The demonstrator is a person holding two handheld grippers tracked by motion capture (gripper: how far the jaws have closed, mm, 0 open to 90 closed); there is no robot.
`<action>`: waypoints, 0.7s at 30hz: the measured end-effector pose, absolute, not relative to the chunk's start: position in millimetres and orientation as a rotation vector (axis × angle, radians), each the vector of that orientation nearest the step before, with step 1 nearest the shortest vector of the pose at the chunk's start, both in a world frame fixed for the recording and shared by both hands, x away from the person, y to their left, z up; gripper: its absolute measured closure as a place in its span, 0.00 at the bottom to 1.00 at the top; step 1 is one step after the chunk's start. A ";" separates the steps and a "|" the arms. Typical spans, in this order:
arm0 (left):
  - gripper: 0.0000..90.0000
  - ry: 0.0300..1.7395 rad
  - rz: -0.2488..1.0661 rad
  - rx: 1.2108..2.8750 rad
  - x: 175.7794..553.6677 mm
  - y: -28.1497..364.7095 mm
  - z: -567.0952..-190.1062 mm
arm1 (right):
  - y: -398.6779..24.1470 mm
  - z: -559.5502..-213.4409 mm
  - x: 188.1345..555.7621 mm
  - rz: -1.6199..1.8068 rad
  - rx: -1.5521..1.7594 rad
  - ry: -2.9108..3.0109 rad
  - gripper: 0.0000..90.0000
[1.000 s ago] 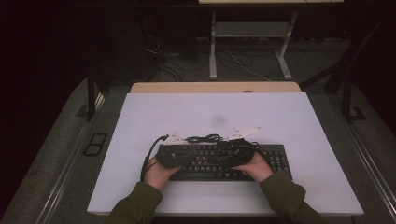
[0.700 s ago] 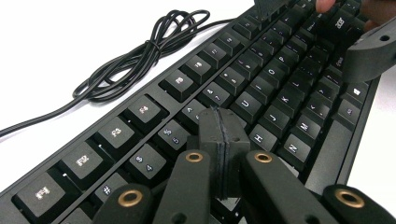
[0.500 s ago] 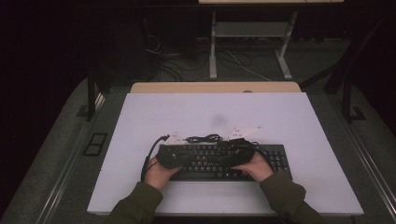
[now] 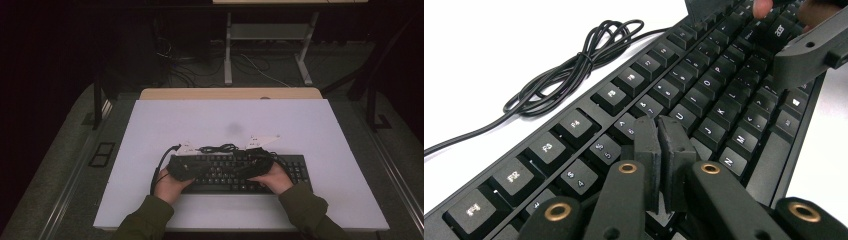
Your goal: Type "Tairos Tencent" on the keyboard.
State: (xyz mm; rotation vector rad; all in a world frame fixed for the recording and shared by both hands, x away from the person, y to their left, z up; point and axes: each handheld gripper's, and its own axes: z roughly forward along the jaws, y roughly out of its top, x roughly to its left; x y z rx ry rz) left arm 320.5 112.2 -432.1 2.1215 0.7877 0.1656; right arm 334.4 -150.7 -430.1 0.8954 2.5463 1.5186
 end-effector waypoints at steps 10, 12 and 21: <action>0.82 0.787 0.171 2.091 319.2 114.2 -430.6 | -152.0 -429.4 335.4 1.517 0.897 2.542 0.23; 0.76 0.790 0.170 2.081 319.2 115.3 -430.1 | -152.5 -429.3 335.3 1.515 0.897 2.541 0.23; 0.52 0.782 0.166 2.056 317.5 119.5 -427.2 | -158.7 -429.2 334.9 1.514 0.916 2.522 0.22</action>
